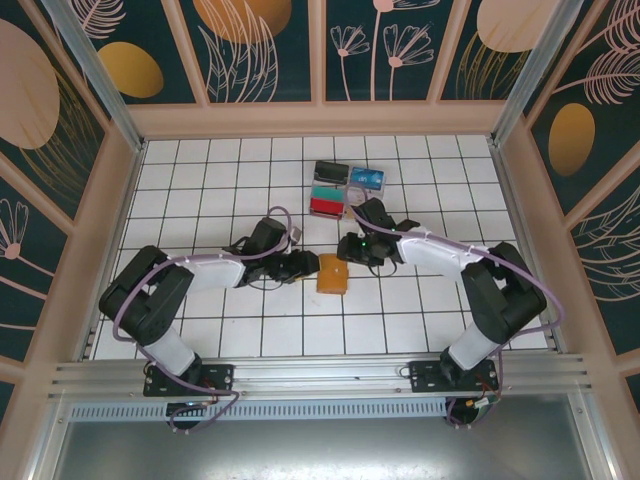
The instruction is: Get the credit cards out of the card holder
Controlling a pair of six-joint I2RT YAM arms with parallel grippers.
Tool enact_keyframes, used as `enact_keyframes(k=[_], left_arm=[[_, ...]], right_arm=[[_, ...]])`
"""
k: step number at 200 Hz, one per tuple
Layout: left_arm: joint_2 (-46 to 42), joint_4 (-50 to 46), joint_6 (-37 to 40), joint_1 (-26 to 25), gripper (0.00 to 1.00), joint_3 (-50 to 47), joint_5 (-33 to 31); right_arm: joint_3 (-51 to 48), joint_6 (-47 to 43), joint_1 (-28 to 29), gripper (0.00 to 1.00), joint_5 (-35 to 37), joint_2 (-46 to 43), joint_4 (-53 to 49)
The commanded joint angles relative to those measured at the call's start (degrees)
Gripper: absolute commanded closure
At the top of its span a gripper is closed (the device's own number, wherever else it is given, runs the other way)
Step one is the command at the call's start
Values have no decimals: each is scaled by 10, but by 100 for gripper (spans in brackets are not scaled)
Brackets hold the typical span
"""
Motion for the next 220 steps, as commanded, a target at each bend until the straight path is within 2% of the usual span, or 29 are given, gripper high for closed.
enact_keyframes(k=[1, 37, 116, 140, 182, 205, 220], left_arm=[[22, 8, -6, -4, 56, 14, 10], [44, 45, -20, -4, 56, 9, 40], [78, 101, -46, -4, 56, 1, 72], [76, 161, -73, -4, 66, -10, 96], [56, 135, -62, -4, 88, -7, 73], [50, 140, -67, -4, 94, -8, 71], [48, 140, -67, -4, 96, -5, 70]], right_arm=[[1, -4, 18, 57, -16, 3, -29], [-12, 16, 25, 63, -67, 38, 19], [-69, 18, 7, 63, -129, 46, 88], [-80, 19, -2, 63, -136, 39, 96], [-49, -7, 4, 62, -79, 16, 42], [-20, -21, 25, 56, -44, 27, 1], [-11, -22, 38, 55, -26, 40, -12]])
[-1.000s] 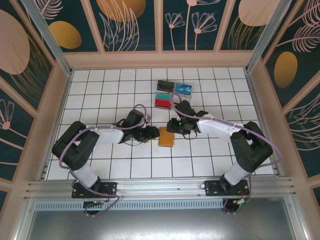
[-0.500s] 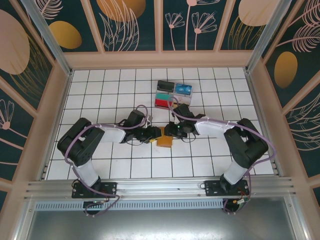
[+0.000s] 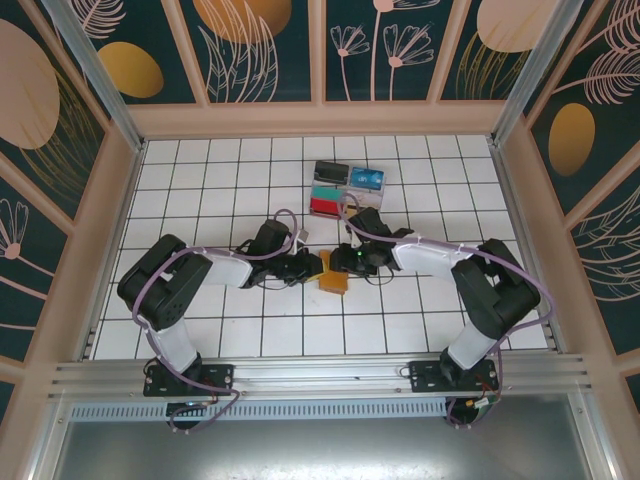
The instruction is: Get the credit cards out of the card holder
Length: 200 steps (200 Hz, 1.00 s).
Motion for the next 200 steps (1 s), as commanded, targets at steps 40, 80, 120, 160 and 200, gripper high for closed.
enact_keyframes(k=[40, 80, 120, 160, 200], left_arm=[[-27, 5, 1, -3, 100, -3, -26], [-52, -45, 15, -3, 100, -5, -72], [-65, -72, 20, -3, 100, -9, -98], [-60, -74, 24, -3, 100, -6, -93], [-56, -84, 29, -3, 92, 2, -91]], right_arm=[[26, -5, 38, 68, 113, 34, -110], [15, 14, 43, 80, 197, 19, -162], [-21, 49, 41, 83, 253, -24, -175], [-18, 60, 35, 74, 242, -86, -154], [-16, 36, 20, 57, 122, -91, -74]])
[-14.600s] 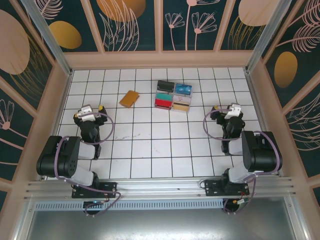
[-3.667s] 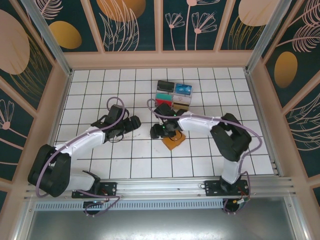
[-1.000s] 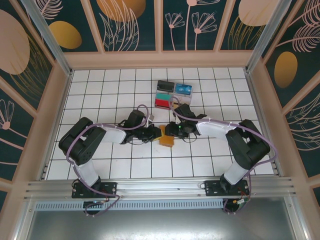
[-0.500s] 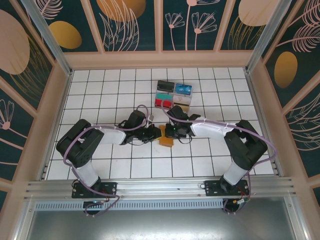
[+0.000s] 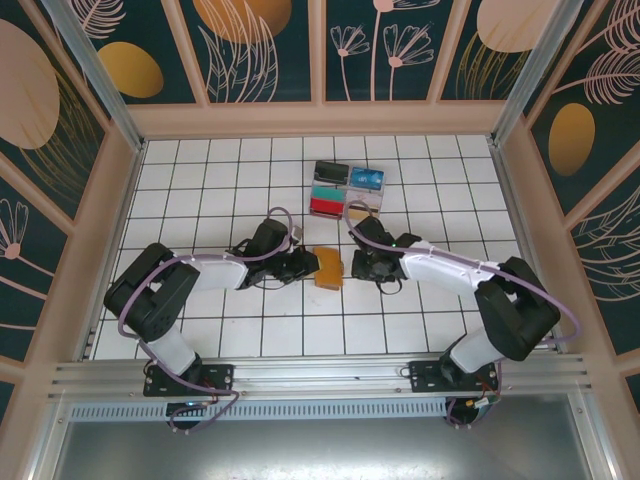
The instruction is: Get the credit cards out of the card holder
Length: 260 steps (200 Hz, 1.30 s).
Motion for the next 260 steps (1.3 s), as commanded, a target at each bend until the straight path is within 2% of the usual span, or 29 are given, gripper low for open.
enact_keyframes(k=[1, 31, 86, 111, 138, 164, 189, 207, 216, 226, 260], left_arm=[[-4, -25, 16, 3, 92, 6, -11], [-1, -21, 16, 3, 92, 6, -5], [1, -18, 17, 4, 92, 5, -1], [3, -19, 17, 4, 93, 4, -2], [6, -21, 18, 4, 93, 4, -7], [9, -21, 18, 3, 93, 6, -8], [9, -23, 18, 3, 92, 8, -9], [5, -38, 23, 3, 83, 13, -16], [0, -55, 32, 4, 74, 19, -18], [-11, -81, 45, 4, 60, 28, -29], [-52, -187, 96, 14, 29, 69, -89]], right_arm=[[6, -9, -5, 56, -73, -4, 48], [40, -32, 12, 43, -72, 20, 52], [92, -31, 31, 40, -24, 98, 23], [101, -10, 32, 47, 21, 108, -5], [97, 0, 31, 52, 39, 98, -16], [94, 3, 31, 56, 32, 100, -13], [91, 2, 32, 67, 6, 110, 4], [90, 3, 32, 74, -15, 114, 20], [90, 4, 32, 84, -19, 114, 24], [89, 8, 31, 95, -17, 111, 25], [96, -3, 35, 100, -13, 84, 27]])
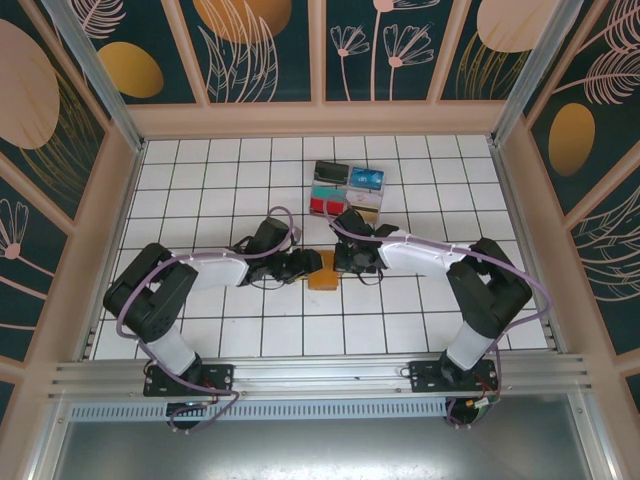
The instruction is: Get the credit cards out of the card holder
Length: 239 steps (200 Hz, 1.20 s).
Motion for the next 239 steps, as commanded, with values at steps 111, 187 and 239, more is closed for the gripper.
enact_keyframes(k=[111, 187, 239], left_arm=[[-258, -205, 37, 102, 1, -30, -301], [-302, -191, 26, 104, 1, -68, -291], [-316, -176, 26, 104, 1, -78, -268]], right_arm=[[-2, -31, 42, 98, -199, -69, 223], [8, -25, 49, 98, -229, -5, 253], [-6, 4, 49, 98, -294, -4, 328]])
